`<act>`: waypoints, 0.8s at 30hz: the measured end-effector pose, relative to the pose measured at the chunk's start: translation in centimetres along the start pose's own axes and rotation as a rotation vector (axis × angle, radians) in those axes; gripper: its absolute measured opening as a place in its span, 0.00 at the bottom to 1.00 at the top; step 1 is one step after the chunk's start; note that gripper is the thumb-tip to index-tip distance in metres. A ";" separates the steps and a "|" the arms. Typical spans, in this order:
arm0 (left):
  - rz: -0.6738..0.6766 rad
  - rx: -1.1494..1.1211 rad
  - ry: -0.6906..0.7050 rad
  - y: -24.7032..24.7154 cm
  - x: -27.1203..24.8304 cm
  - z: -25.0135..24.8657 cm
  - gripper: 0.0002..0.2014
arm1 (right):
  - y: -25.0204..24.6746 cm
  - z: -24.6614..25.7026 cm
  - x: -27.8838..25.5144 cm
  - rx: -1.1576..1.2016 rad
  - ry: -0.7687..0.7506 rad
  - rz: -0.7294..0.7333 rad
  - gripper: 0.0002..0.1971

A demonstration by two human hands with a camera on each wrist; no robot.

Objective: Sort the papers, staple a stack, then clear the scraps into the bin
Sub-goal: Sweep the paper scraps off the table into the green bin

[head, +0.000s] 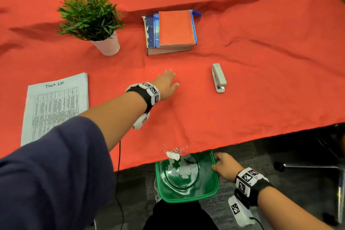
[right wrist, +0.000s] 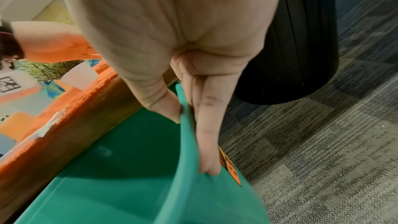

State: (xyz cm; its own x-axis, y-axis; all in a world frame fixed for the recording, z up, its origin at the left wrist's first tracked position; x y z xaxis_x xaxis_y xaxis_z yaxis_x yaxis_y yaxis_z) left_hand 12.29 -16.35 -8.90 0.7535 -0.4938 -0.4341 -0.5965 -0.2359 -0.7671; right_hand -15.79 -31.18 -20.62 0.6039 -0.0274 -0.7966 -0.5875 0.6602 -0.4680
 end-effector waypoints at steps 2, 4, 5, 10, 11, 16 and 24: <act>-0.006 0.096 -0.043 -0.6 2.2 1.5 0.32 | 0.0 -0.5 0.3 -0.006 0.006 -0.008 0.11; 0.007 0.163 -0.061 -0.5 3.6 2.5 0.33 | 0.0 -0.9 0.6 -0.011 -0.007 -0.014 0.11; 0.020 0.179 -0.066 -0.4 4.1 2.8 0.33 | 0.1 -1.0 0.7 -0.010 -0.012 -0.007 0.10; 0.120 0.205 -0.038 0.4 4.7 2.6 0.29 | -0.1 -1.4 0.6 0.003 -0.019 -0.007 0.08; 0.131 0.192 -0.024 0.5 4.4 2.2 0.29 | -0.1 -1.4 0.5 0.004 -0.024 -0.007 0.09; 0.210 0.132 0.052 3.9 -0.1 0.9 0.32 | -0.3 -1.6 0.2 0.009 -0.015 0.000 0.16; 0.440 0.120 0.295 14.7 -14.4 -3.1 0.37 | -0.5 -1.7 0.2 0.013 -0.012 -0.032 0.05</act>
State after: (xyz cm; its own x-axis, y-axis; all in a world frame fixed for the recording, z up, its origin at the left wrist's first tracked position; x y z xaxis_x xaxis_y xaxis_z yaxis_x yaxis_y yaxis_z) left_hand -8.19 -15.34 -12.48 0.3201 -0.7422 -0.5888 -0.7892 0.1349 -0.5991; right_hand -16.27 -32.78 -21.21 0.6288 -0.0397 -0.7765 -0.5609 0.6685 -0.4884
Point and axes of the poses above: each hand's wrist, its own x-axis towards the middle knuckle, its own y-axis out of the palm, z = x × y, the point moved 10 cm from there along x, towards the middle knuckle, and after that the axes turned 12 degrees about -x, right-handed, at the moved point
